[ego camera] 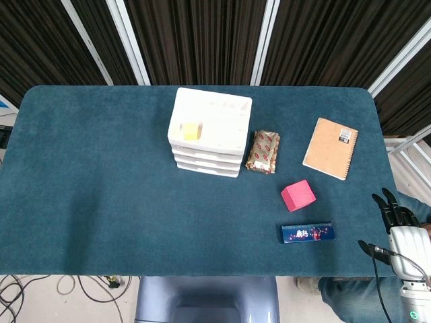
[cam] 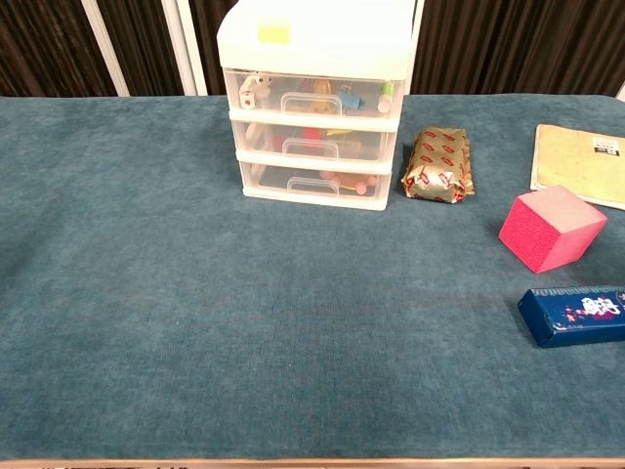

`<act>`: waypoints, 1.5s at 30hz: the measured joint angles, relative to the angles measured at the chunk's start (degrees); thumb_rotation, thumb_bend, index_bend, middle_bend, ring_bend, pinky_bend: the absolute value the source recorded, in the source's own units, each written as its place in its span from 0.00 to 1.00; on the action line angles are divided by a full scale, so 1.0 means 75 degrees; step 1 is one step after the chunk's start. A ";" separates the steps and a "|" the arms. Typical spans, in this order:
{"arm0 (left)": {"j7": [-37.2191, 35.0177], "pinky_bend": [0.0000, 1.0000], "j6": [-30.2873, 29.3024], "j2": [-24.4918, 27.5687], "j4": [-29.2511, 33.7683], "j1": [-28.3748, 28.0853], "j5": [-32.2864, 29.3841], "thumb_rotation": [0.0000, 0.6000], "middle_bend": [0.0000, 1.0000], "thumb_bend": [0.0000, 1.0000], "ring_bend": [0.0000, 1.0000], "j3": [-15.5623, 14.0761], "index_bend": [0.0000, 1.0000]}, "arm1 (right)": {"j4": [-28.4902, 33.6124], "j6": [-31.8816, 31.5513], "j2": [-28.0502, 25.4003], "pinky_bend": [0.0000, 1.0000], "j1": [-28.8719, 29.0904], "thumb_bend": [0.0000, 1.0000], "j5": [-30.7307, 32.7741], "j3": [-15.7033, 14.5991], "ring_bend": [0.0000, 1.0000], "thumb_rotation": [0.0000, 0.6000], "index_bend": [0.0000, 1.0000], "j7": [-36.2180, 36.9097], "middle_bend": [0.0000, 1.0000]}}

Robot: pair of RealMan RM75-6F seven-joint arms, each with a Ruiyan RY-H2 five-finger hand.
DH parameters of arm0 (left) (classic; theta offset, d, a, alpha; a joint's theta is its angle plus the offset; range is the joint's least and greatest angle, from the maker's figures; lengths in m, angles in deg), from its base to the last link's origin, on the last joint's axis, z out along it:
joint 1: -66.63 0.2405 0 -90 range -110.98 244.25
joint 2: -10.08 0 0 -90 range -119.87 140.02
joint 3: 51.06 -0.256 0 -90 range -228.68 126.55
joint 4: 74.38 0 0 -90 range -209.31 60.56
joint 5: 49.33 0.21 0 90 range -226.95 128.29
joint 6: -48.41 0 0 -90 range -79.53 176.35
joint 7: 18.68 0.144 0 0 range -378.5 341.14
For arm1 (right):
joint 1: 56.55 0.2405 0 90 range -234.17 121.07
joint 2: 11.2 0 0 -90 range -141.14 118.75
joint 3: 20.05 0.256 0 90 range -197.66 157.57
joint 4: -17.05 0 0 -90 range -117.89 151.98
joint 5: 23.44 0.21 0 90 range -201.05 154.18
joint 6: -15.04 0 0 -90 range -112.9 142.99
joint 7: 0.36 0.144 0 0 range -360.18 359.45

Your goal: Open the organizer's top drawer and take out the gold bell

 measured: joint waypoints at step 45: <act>0.0051 0.00 0.0027 0.0240 0.0413 0.0097 -0.0142 1.00 0.00 0.23 0.00 -0.0076 0.12 | 0.0206 0.1780 -0.0516 0.85 0.0825 0.41 -0.0415 -0.0364 0.81 1.00 0.10 0.6098 0.61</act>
